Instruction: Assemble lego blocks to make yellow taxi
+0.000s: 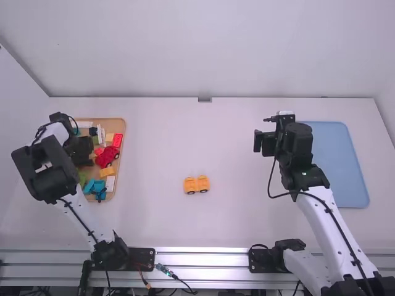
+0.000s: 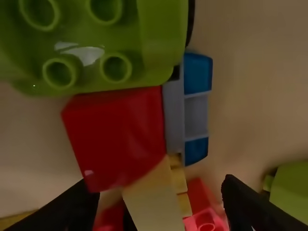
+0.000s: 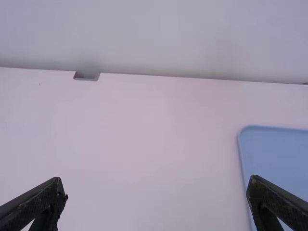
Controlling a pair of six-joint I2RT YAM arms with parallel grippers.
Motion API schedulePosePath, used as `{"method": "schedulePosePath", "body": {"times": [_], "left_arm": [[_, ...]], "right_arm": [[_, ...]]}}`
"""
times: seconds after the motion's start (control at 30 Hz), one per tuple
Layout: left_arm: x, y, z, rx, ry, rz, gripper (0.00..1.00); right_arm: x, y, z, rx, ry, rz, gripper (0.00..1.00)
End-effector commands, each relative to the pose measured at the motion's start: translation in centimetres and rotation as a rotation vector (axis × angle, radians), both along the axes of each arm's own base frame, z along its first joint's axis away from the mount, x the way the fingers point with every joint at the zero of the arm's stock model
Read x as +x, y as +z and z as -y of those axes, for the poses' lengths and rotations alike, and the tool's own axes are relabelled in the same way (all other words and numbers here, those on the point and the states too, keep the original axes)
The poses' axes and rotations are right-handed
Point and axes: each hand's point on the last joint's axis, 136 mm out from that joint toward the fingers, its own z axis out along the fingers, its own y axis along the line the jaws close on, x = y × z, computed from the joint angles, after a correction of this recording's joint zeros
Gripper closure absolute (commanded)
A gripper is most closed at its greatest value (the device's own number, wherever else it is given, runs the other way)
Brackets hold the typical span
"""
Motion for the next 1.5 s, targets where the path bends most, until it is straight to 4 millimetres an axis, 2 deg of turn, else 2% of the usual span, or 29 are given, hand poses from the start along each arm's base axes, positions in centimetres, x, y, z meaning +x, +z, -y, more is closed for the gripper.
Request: {"method": "schedulePosePath", "body": {"times": [0.0,0.07,0.17,0.37,0.57,0.87,0.93,0.97,1.1,1.2,1.27,1.3,1.47], "left_arm": [[-0.7,-0.5,0.0,0.015,0.005,-0.036,0.34],[-0.8,-0.5,-0.1,0.02,0.005,-0.039,0.33],[-0.8,-0.5,-0.2,0.023,0.016,-0.042,0.37],[-1.1,-0.6,-0.5,0.04,0.034,-0.054,0.36],[-1.2,-1.8,-0.1,0.03,0.061,-0.041,0.36],[-1.0,-1.9,-0.1,0.012,0.072,-0.017,0.53],[-1.1,-1.9,-0.1,0.01,0.089,-0.019,0.53],[-1.0,-1.9,-0.1,0.012,0.088,-0.019,0.59],[-1.0,-1.9,-0.1,0.01,0.089,-0.018,0.61],[-1.1,-1.9,-0.1,0.012,0.089,-0.02,0.57],[-1.0,-1.9,0.0,0.005,0.087,-0.017,0.48],[-0.8,-1.9,0.3,-0.014,0.084,-0.007,0.4],[-0.1,-1.8,1.2,-0.051,0.07,0.021,0.36]], "right_arm": [[0.2,1.0,-0.1,0.002,0.0,0.022,0.01],[0.2,1.0,-0.1,0.001,0.001,0.022,0.01],[0.2,1.0,-0.1,0.002,0.001,0.022,0.01],[0.1,0.8,-0.1,0.0,0.0,0.014,0.01],[0.0,0.7,-0.1,-0.001,0.001,0.008,0.01],[0.0,0.7,0.0,-0.001,-0.001,0.008,0.01],[0.0,0.7,0.0,-0.001,0.0,0.008,0.01],[0.0,0.7,0.0,0.0,-0.001,0.008,0.01],[0.0,0.7,0.0,-0.001,0.0,0.008,0.01],[0.0,0.7,0.0,0.0,-0.001,0.008,0.01],[0.0,0.7,0.0,0.0,-0.001,0.008,0.01],[0.0,0.7,0.0,-0.001,0.0,0.008,0.01],[0.0,0.7,0.0,-0.001,-0.001,0.008,0.01]]}}
